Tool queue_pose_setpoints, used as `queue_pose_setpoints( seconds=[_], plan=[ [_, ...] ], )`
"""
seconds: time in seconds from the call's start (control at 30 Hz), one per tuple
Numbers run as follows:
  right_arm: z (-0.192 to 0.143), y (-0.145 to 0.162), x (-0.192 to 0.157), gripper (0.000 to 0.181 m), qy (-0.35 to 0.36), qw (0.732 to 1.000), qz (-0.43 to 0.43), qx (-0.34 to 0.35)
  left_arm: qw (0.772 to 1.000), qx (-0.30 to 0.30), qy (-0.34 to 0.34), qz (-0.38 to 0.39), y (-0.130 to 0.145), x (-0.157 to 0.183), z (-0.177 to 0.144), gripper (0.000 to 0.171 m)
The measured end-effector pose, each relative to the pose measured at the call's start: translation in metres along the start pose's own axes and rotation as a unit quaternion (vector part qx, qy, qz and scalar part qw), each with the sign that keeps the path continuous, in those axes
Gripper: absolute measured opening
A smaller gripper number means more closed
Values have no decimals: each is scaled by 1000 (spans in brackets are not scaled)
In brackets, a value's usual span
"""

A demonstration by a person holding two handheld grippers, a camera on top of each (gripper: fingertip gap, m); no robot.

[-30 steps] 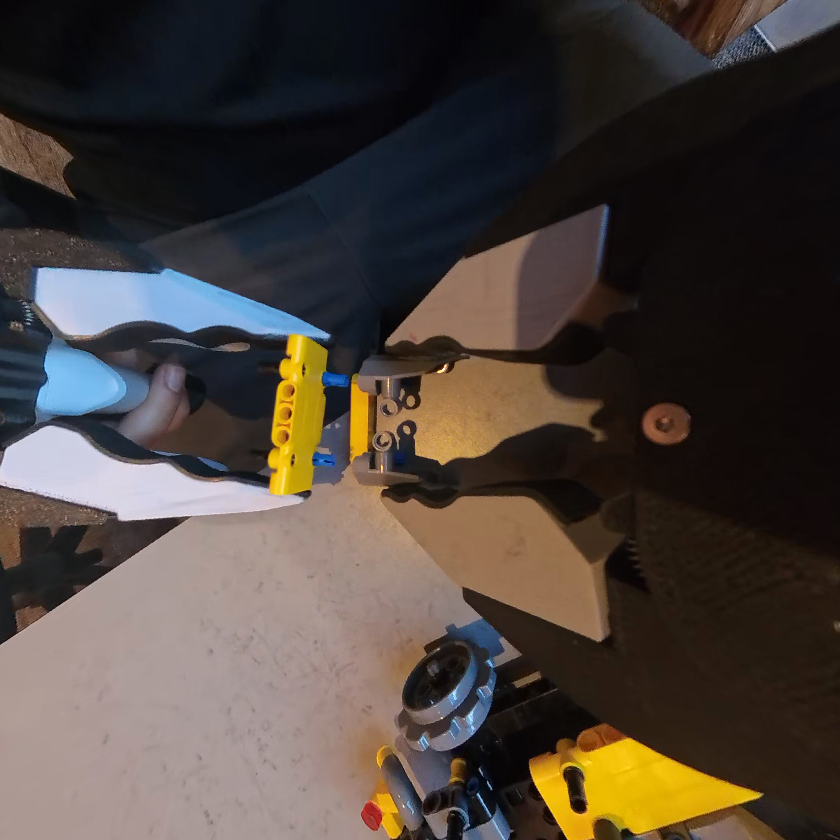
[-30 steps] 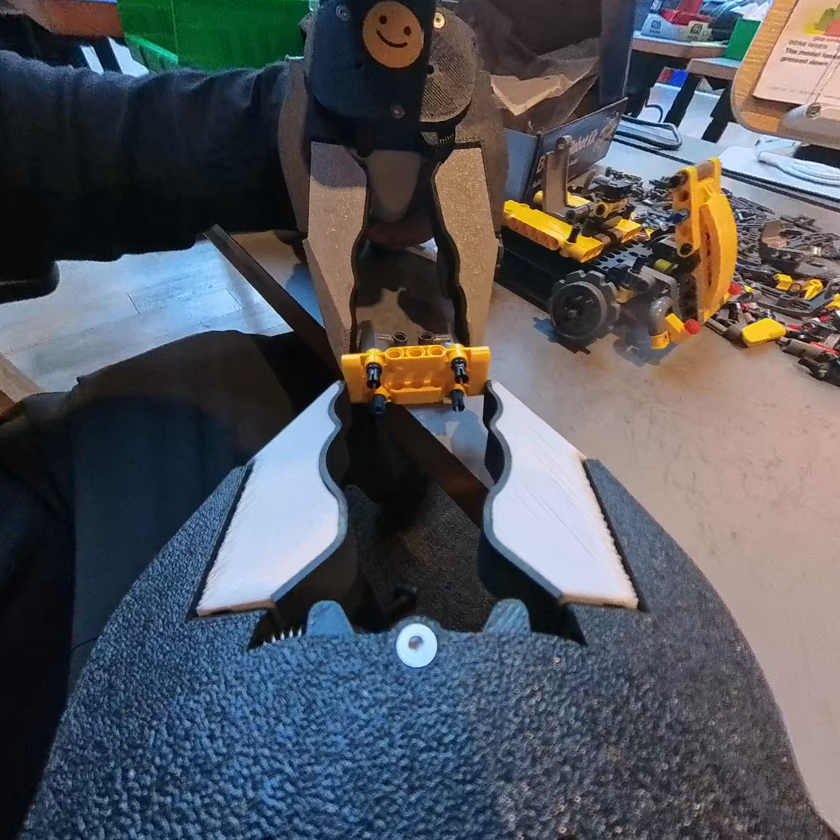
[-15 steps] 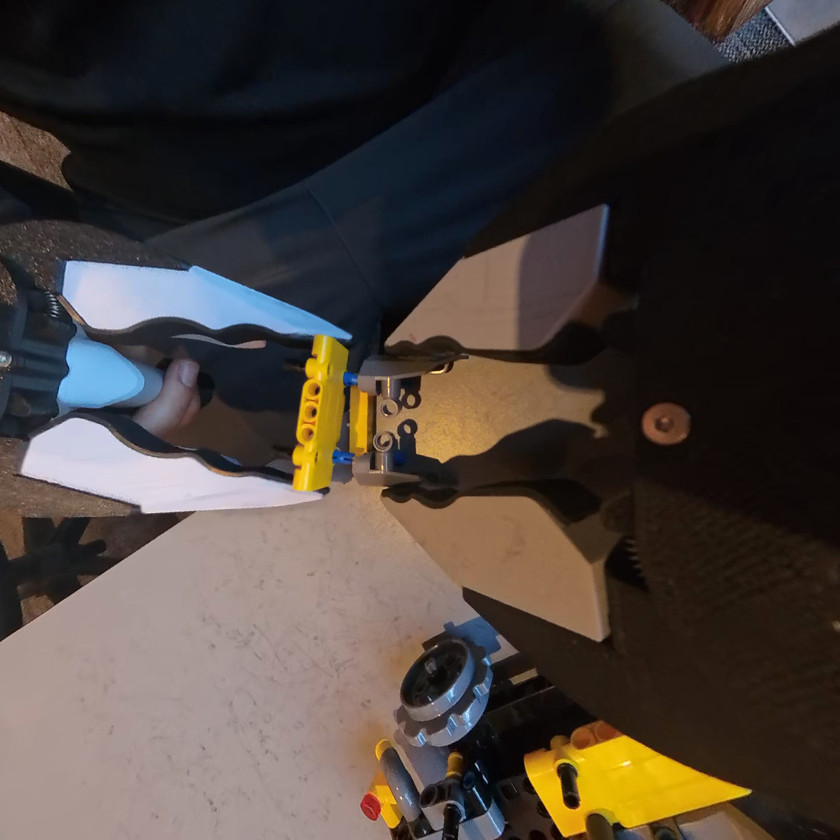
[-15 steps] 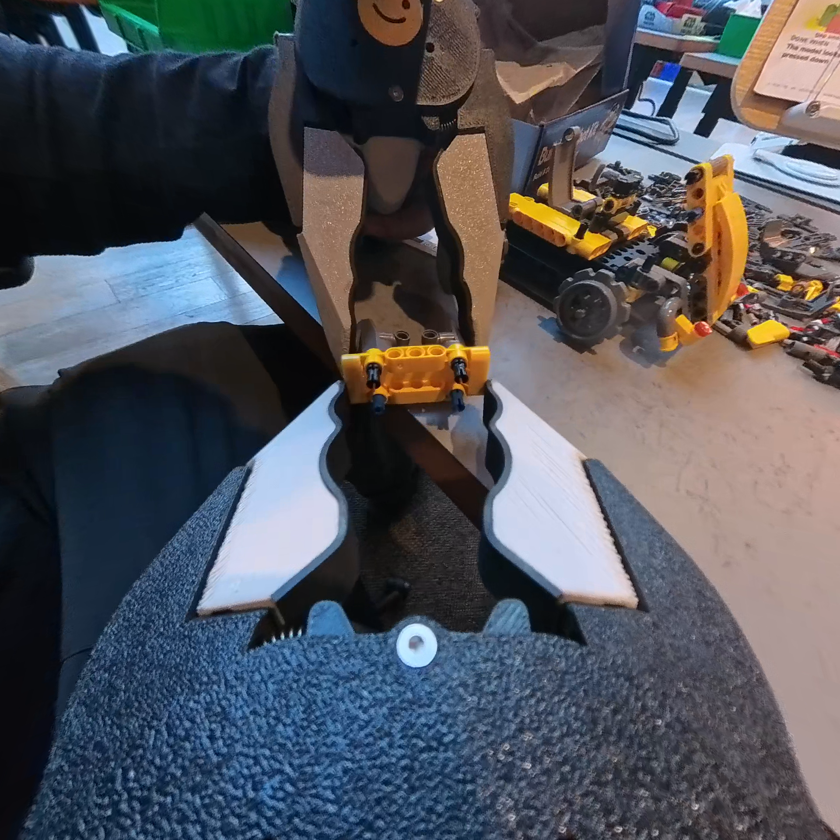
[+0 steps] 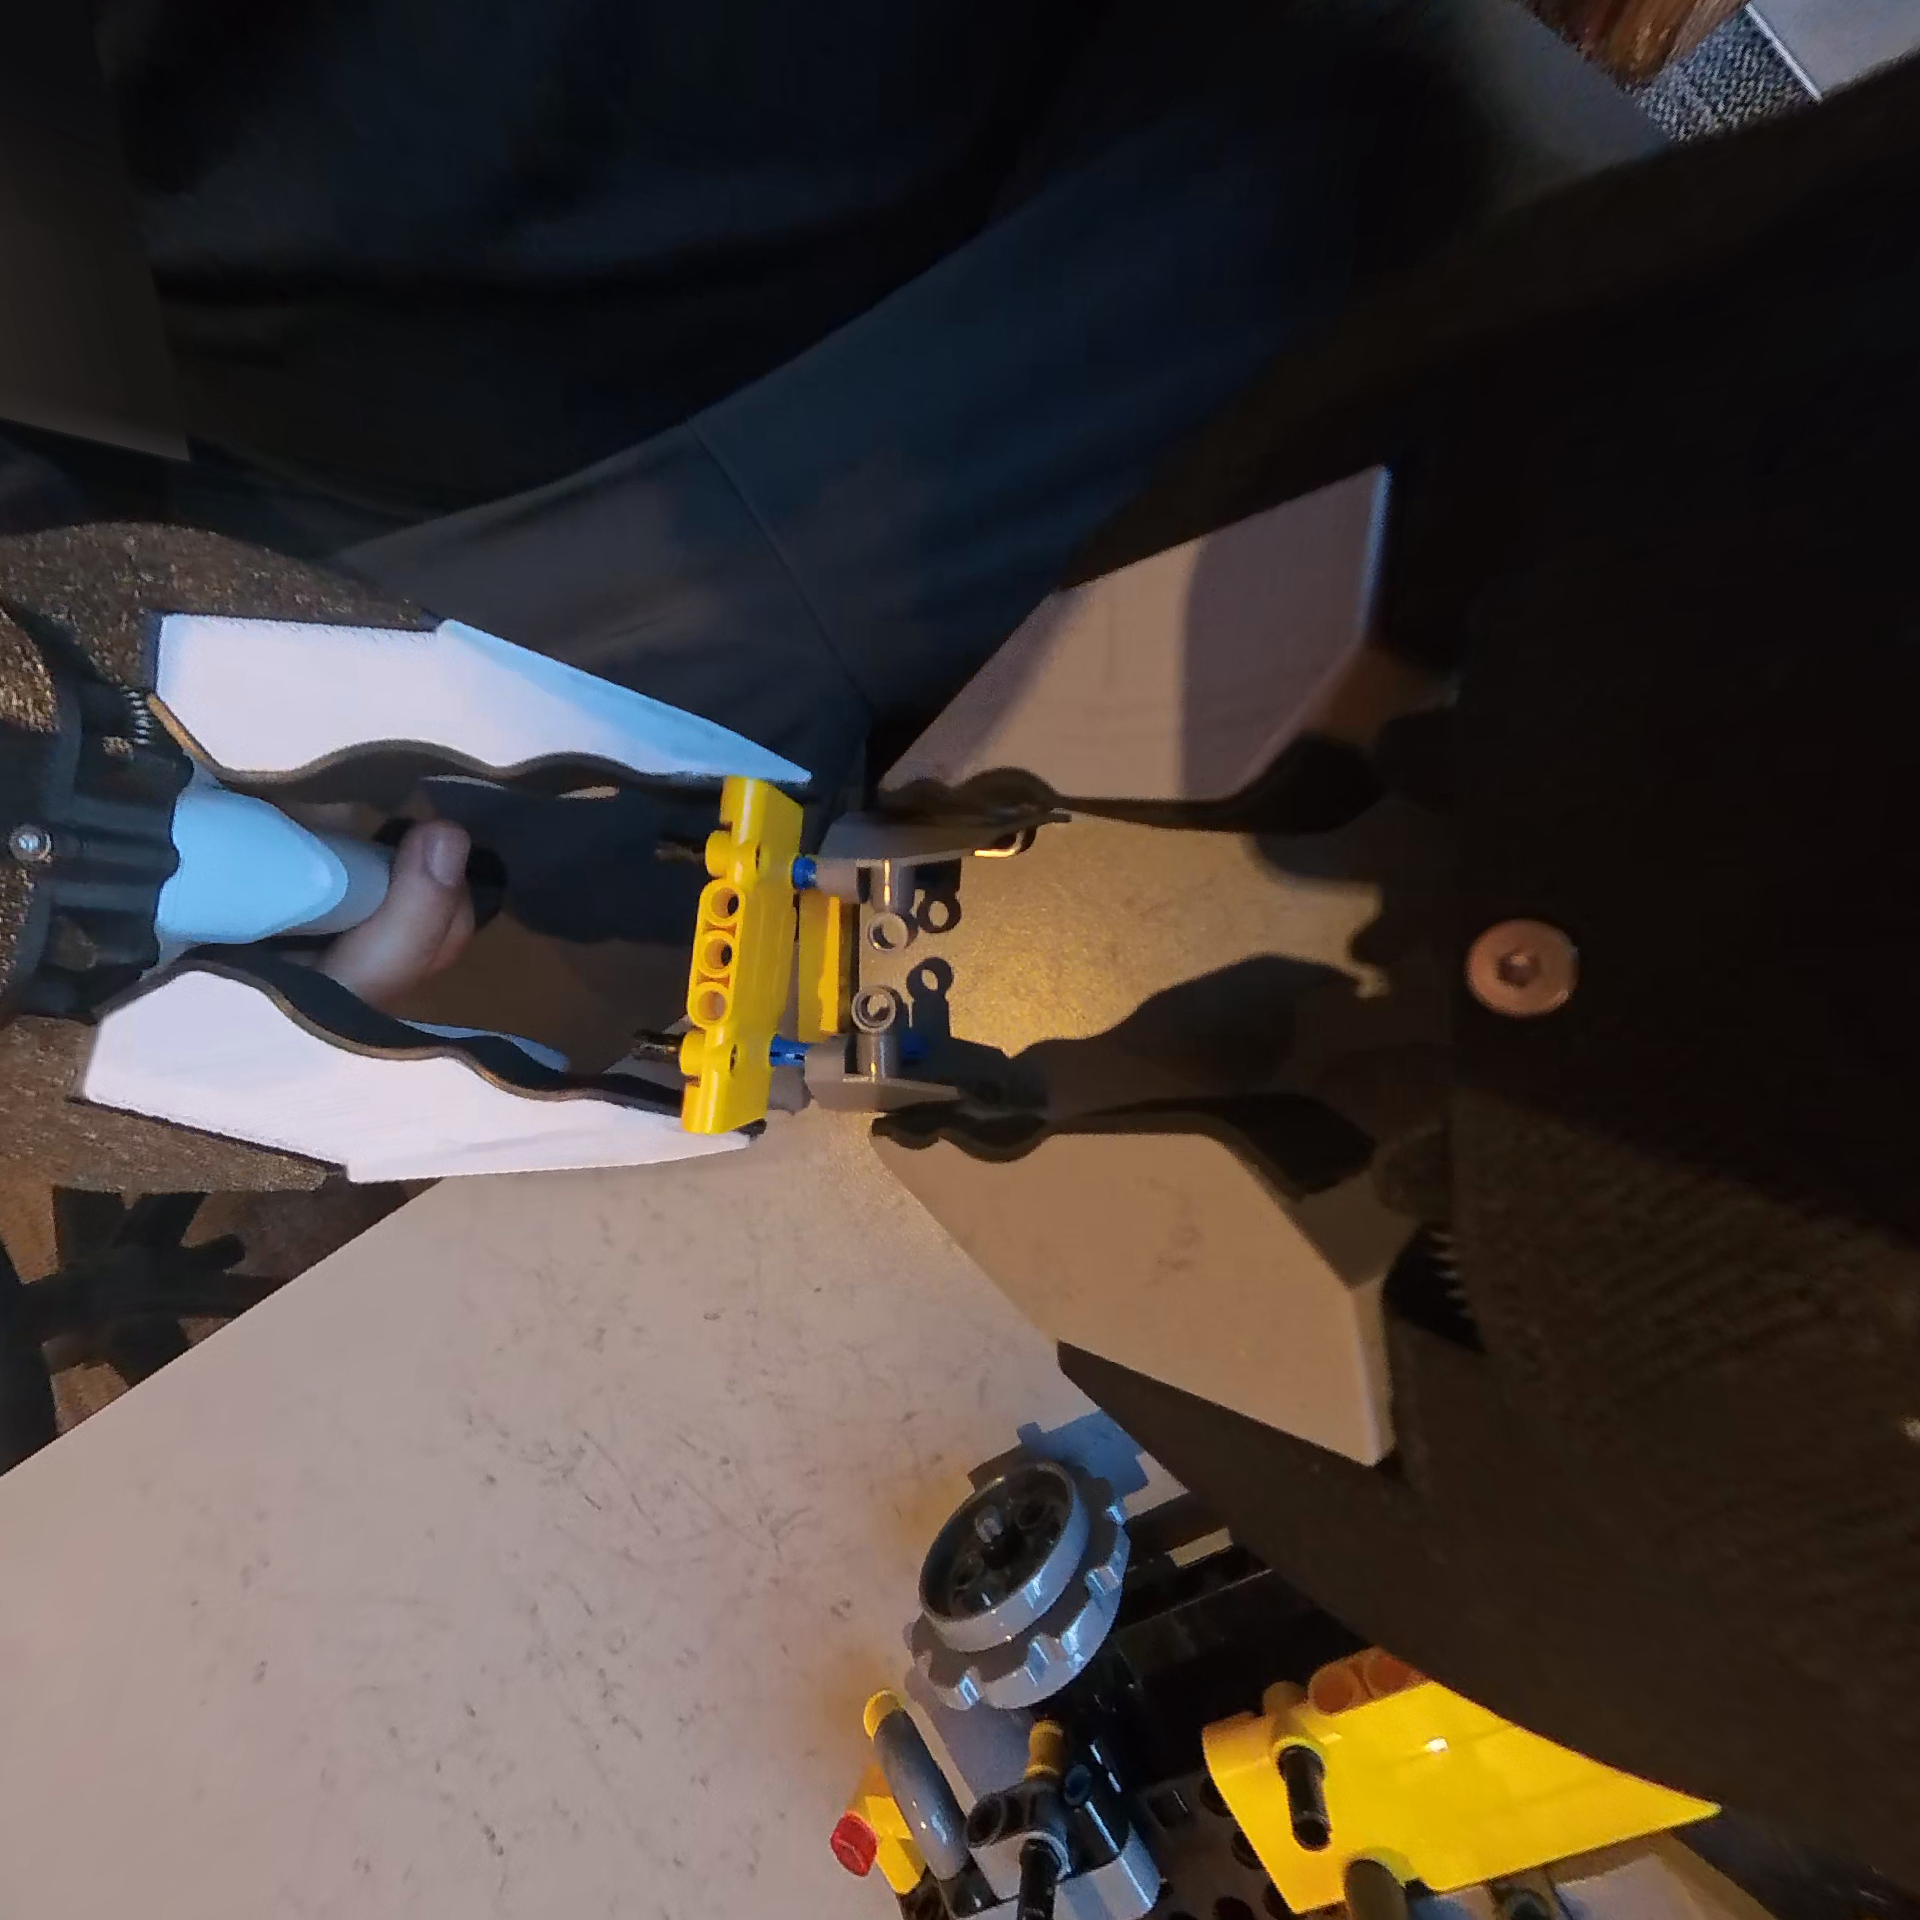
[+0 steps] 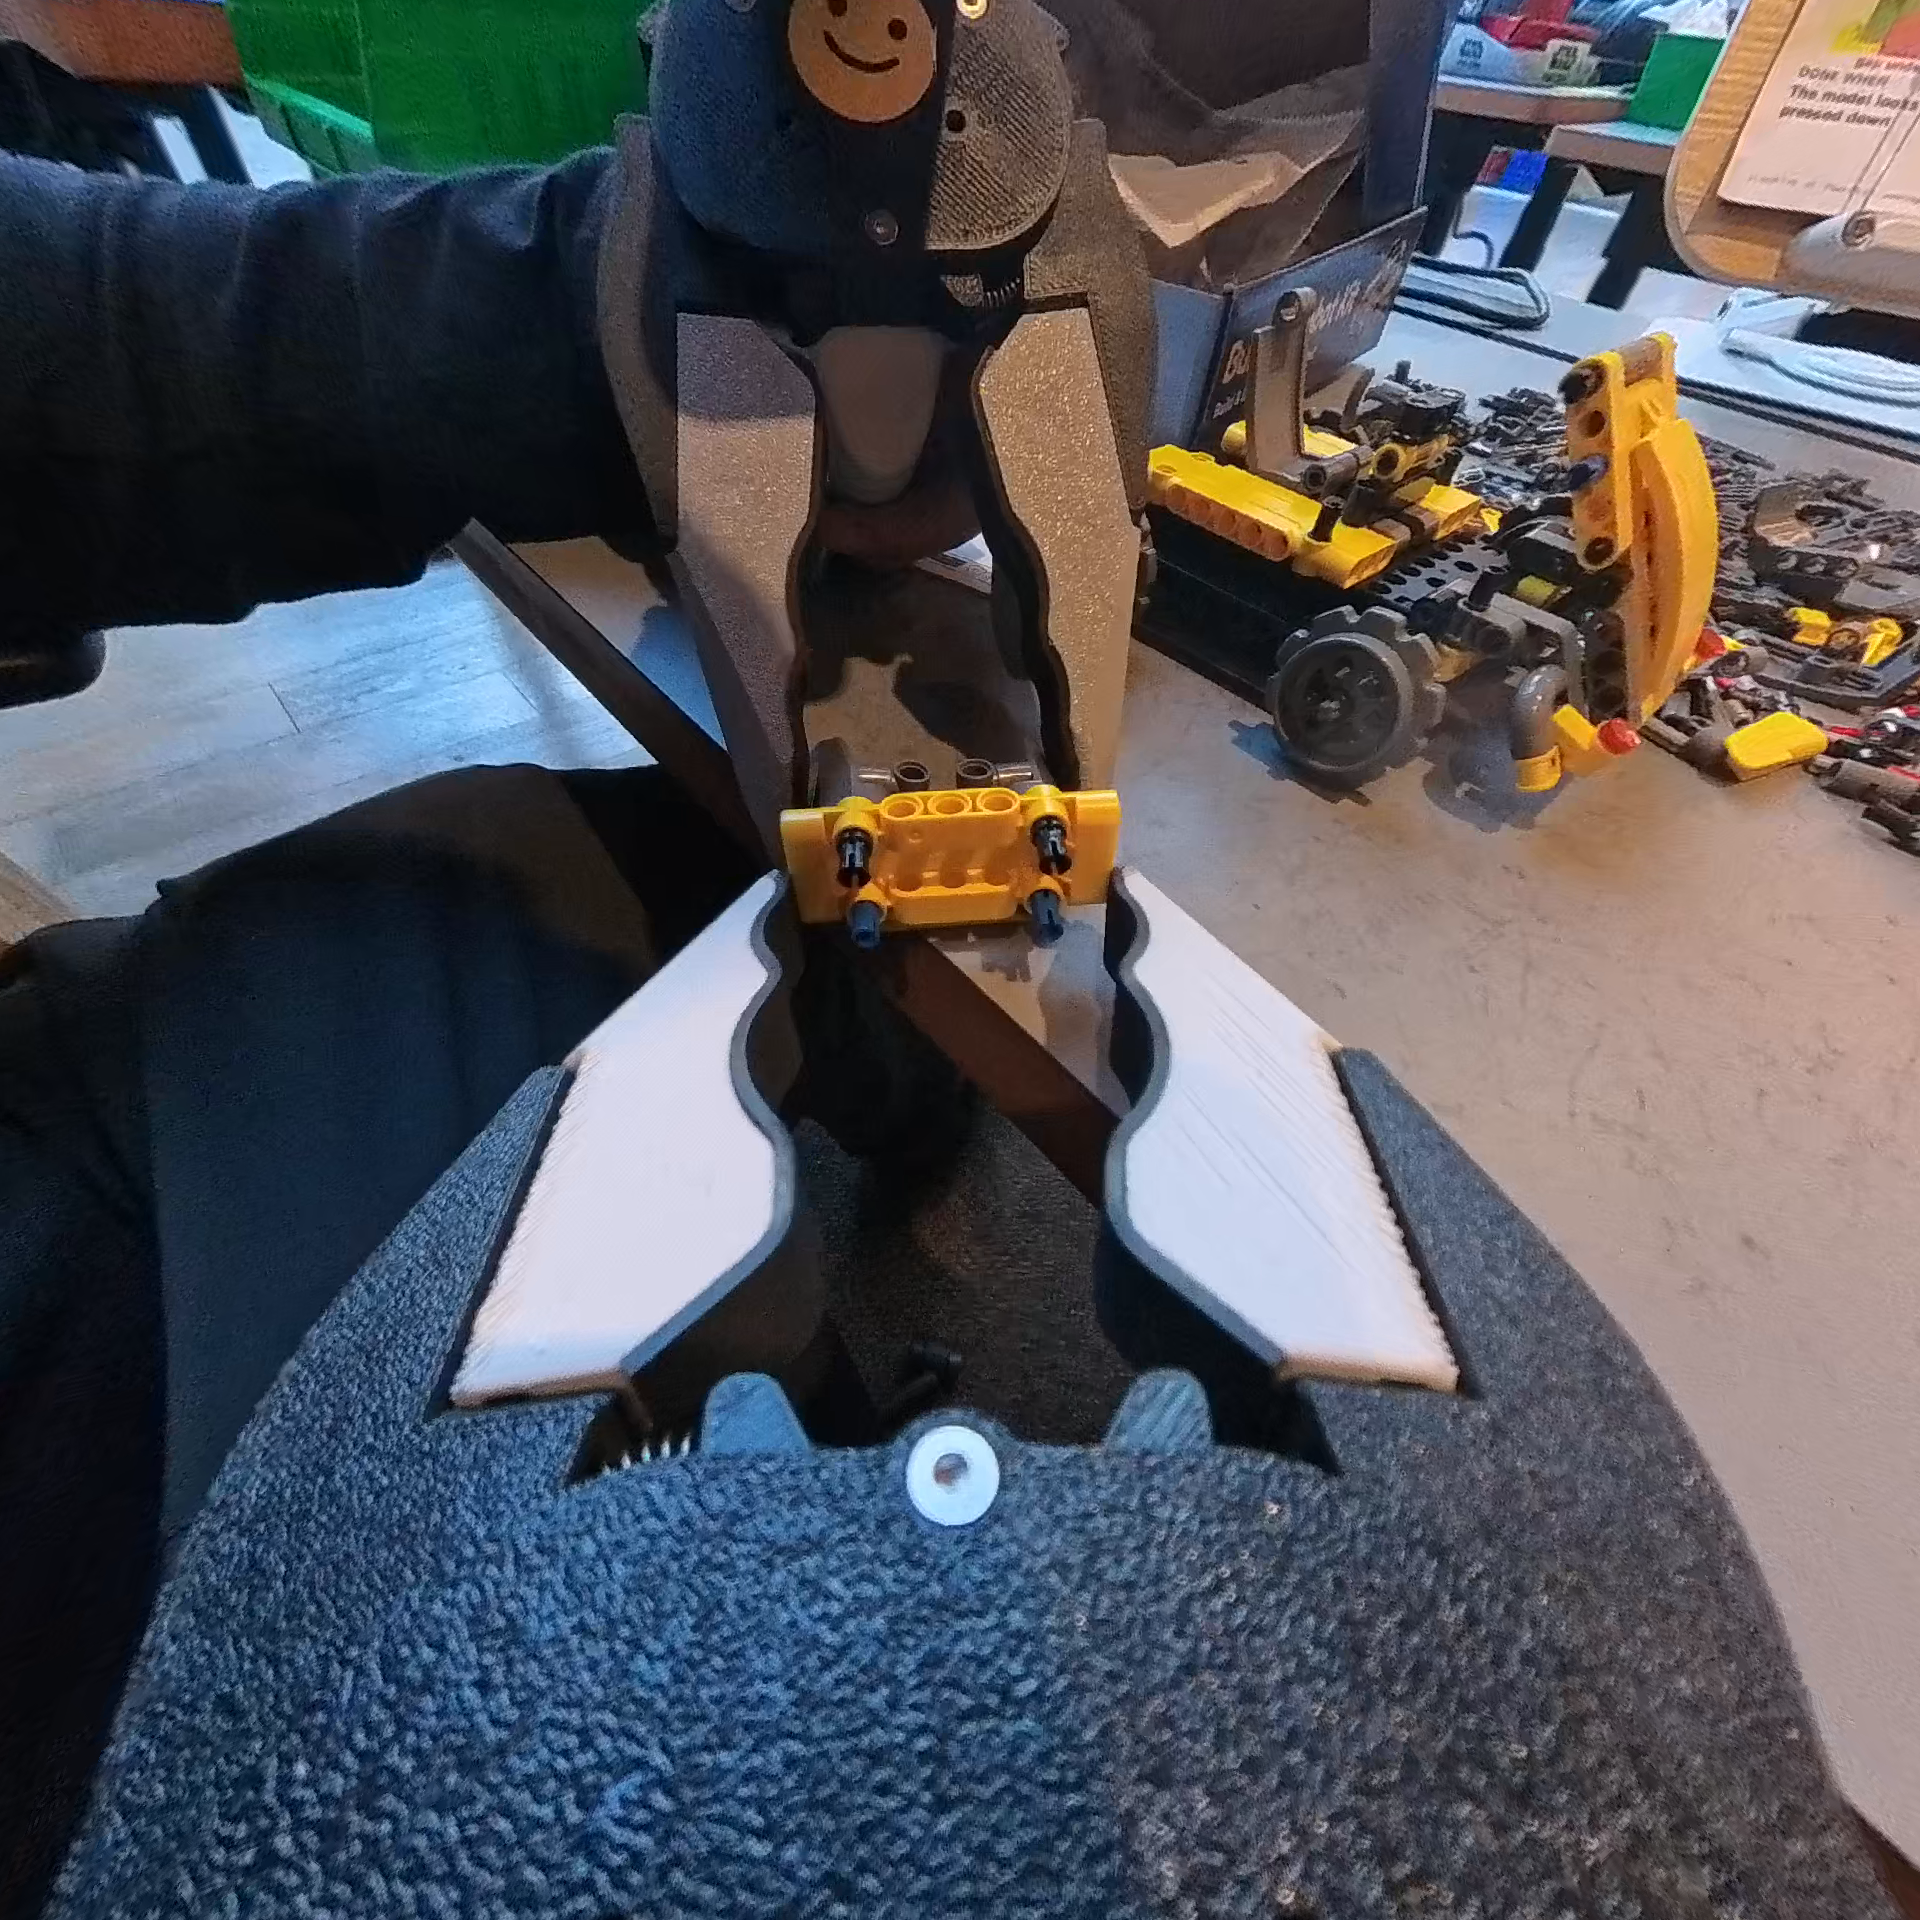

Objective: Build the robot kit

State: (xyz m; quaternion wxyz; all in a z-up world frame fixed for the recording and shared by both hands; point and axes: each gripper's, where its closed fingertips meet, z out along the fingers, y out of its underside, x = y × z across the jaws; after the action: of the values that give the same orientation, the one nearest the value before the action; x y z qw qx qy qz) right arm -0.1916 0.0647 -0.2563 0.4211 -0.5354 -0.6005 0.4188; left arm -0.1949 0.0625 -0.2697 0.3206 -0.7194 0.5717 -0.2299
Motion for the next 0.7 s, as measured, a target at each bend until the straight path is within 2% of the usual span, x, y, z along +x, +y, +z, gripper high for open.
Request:
queue_pose_setpoints(
  seconds=[0.43, 0.7],
  plan=[
    [1, 2, 0, 59, -19, 1000, 18, -3, 1000, 0, 7, -8, 0, 0, 0, 57],
    [1, 2, -1, 59, -40, 999, 11, -28, 1000, 0, 4, -1, 0, 0, 1, 57]
  ],
)
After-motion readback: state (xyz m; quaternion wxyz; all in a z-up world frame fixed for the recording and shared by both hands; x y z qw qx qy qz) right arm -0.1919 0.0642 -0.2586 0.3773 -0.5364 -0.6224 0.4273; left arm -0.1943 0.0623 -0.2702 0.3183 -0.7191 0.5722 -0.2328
